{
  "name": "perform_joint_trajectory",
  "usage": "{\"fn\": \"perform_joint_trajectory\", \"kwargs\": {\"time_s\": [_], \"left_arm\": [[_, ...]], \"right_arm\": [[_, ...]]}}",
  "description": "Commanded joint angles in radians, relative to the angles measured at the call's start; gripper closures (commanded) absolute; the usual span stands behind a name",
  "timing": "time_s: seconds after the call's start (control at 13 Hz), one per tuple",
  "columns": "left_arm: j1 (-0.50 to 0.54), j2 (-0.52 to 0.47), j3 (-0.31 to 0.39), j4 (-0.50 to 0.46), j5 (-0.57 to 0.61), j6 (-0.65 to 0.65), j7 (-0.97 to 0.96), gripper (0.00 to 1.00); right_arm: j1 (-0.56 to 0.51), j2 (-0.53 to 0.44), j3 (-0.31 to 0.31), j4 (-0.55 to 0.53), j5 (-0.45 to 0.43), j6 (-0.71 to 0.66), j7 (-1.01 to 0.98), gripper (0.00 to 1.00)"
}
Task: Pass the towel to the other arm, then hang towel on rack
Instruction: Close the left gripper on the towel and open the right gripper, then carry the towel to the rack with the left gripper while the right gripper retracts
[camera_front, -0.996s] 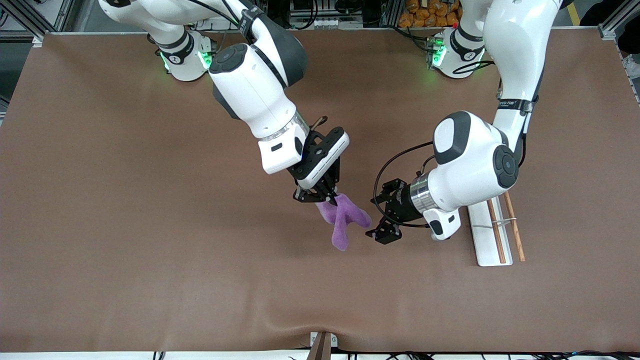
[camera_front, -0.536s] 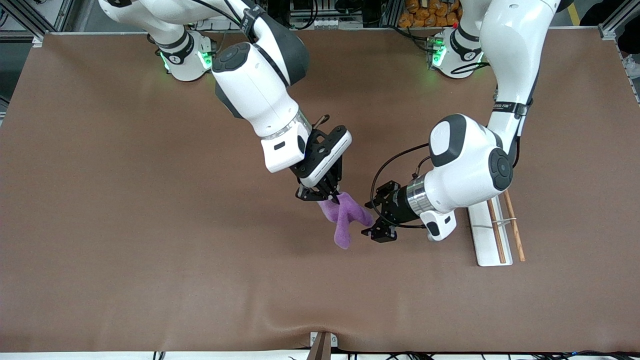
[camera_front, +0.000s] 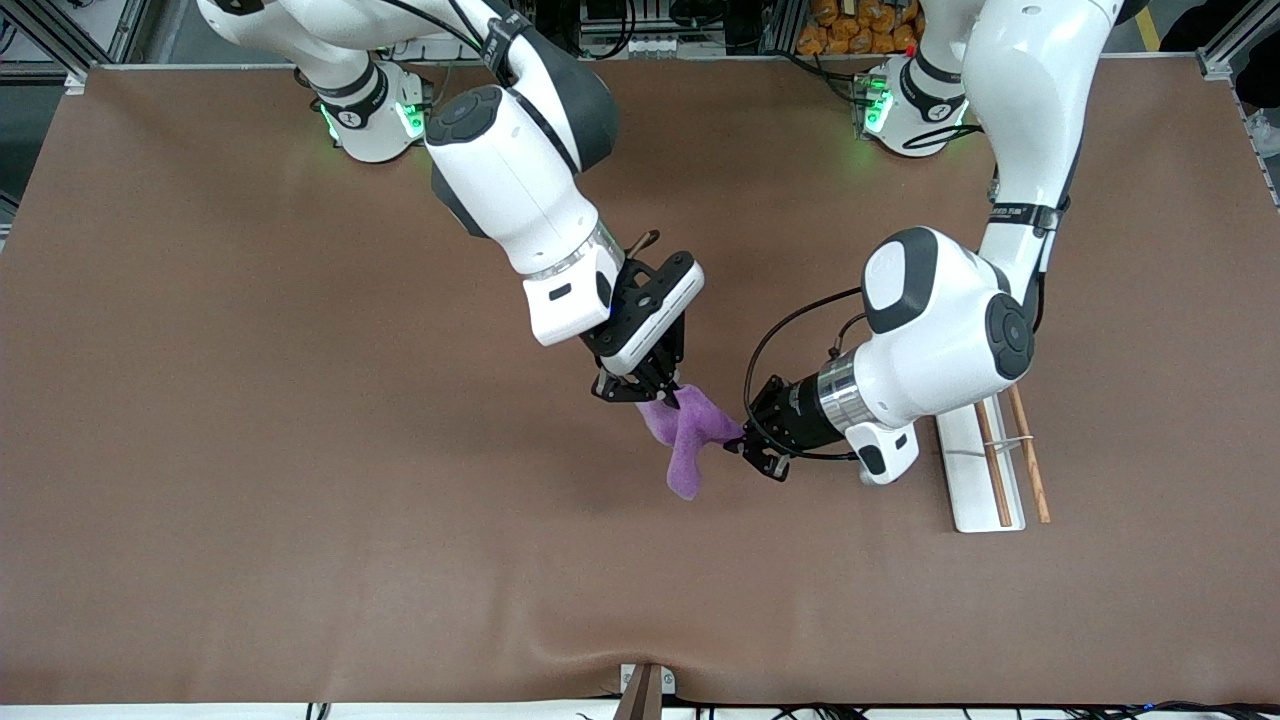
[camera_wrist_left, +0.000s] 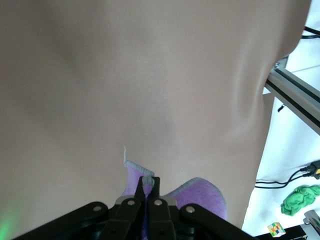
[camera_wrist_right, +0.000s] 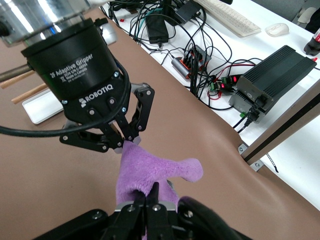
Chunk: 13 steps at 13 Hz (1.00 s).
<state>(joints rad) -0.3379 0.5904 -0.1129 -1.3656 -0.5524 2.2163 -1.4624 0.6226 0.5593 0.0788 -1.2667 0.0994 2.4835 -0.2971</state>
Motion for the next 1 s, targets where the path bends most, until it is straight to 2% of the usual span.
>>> {"fn": "perform_joint_trajectory", "kwargs": {"time_s": [0.0, 0.31, 0.38, 0.46, 0.54, 0.92], "left_arm": [[0.016, -0.018, 0.007, 0.013, -0.004, -0.003, 0.098, 1.0], [0.077, -0.044, 0.01, 0.008, -0.003, -0.124, 0.279, 1.0], [0.089, -0.049, 0.01, 0.005, -0.003, -0.183, 0.346, 1.0], [0.091, -0.05, 0.012, 0.003, 0.015, -0.228, 0.417, 1.0], [0.103, -0.052, 0.01, 0.003, 0.058, -0.254, 0.447, 1.0], [0.163, -0.067, 0.01, 0.002, 0.158, -0.387, 0.611, 1.0]], "right_arm": [[0.011, 0.005, -0.011, 0.013, -0.02, 0.009, 0.045, 1.0], [0.011, 0.005, -0.011, 0.013, -0.018, 0.008, 0.05, 1.0], [0.011, 0.004, -0.011, 0.013, -0.017, 0.008, 0.052, 0.8], [0.005, 0.001, -0.011, 0.012, -0.017, 0.006, 0.052, 0.04], [0.003, 0.001, -0.011, 0.006, -0.017, 0.005, 0.055, 0.0], [-0.032, -0.007, -0.011, -0.02, -0.012, -0.008, 0.065, 0.0]]}}
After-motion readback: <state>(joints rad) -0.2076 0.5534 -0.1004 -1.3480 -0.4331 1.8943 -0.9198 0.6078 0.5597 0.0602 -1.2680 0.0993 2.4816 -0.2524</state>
